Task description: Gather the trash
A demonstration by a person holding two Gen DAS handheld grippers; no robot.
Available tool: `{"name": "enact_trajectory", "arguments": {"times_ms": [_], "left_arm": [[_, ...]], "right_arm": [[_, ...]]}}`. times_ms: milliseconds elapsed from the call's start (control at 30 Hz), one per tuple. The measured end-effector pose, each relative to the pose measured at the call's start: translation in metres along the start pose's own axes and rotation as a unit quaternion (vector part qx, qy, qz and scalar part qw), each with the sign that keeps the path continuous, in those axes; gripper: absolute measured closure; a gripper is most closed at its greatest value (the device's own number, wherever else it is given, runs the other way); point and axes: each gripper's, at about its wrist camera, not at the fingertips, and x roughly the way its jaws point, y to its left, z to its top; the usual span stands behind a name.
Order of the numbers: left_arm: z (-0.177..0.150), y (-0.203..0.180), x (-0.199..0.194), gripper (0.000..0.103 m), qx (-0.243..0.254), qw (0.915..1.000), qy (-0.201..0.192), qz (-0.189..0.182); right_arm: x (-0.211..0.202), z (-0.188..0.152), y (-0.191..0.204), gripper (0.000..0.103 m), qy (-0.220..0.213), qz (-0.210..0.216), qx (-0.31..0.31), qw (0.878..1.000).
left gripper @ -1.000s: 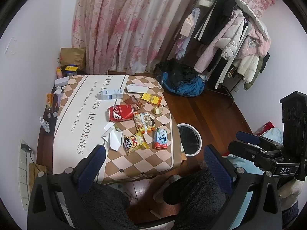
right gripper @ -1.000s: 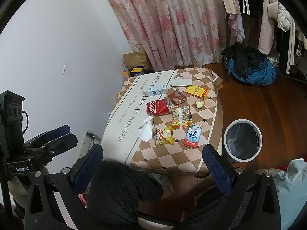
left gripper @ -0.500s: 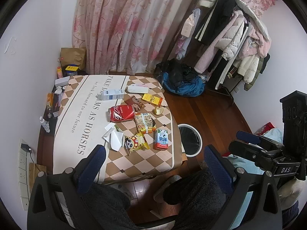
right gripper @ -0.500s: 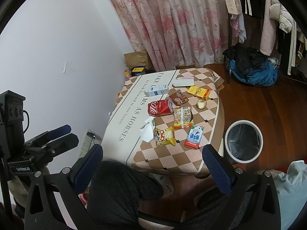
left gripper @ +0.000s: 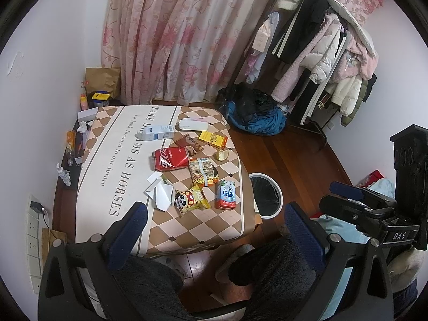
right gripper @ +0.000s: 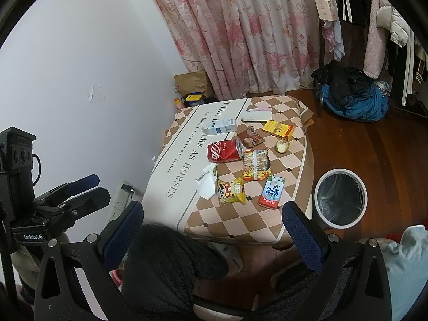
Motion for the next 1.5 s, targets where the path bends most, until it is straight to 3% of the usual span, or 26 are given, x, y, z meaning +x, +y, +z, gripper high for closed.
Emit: {"name": "enact_trajectory", "arguments": {"times_ms": [833, 967, 1100, 1167, 1267, 1333, 1367, 1500], "left_arm": [[0.005, 0.006, -0.001, 0.000, 0.001, 1.0000, 0.001, 0.002], [0.005, 0.017, 0.014, 0.000, 0.003, 0.9986, -0.003, 0.053], [0.008, 0.051, 0.061, 0.000, -0.008, 0.9888, 0.000, 0.149], [0.007, 0.070, 0.087, 0.000, -0.021, 0.9854, 0.018, 0.168], [0.005, 0.105, 0.141, 0.000, -0.056, 0.9815, 0.069, 0.170], [0.002, 0.124, 0.174, 0.001, -0.078, 0.9785, 0.101, 0.162], [0.001, 0.132, 0.188, 0.001, -0.086, 0.9764, 0.116, 0.160], [-0.010, 0.148, 0.249, 0.004, -0.108, 0.9661, 0.177, 0.153]], "right_arm": [[-0.001, -0.001, -0.002, 0.000, 0.000, 0.003, 0.000, 1.000], [0.007, 0.004, 0.002, 0.000, -0.003, 0.003, 0.014, 1.000], [0.048, 0.003, -0.013, 0.000, 0.019, -0.019, 0.068, 0.997], [0.081, 0.001, -0.031, 0.000, 0.037, -0.038, 0.096, 0.994], [0.140, -0.002, -0.061, 0.005, 0.060, -0.065, 0.135, 0.987], [0.181, -0.005, -0.087, 0.026, 0.079, -0.079, 0.164, 0.980], [0.201, -0.006, -0.096, 0.030, 0.092, -0.084, 0.178, 0.976], [0.269, -0.009, -0.127, 0.031, 0.139, -0.101, 0.209, 0.963]]}}
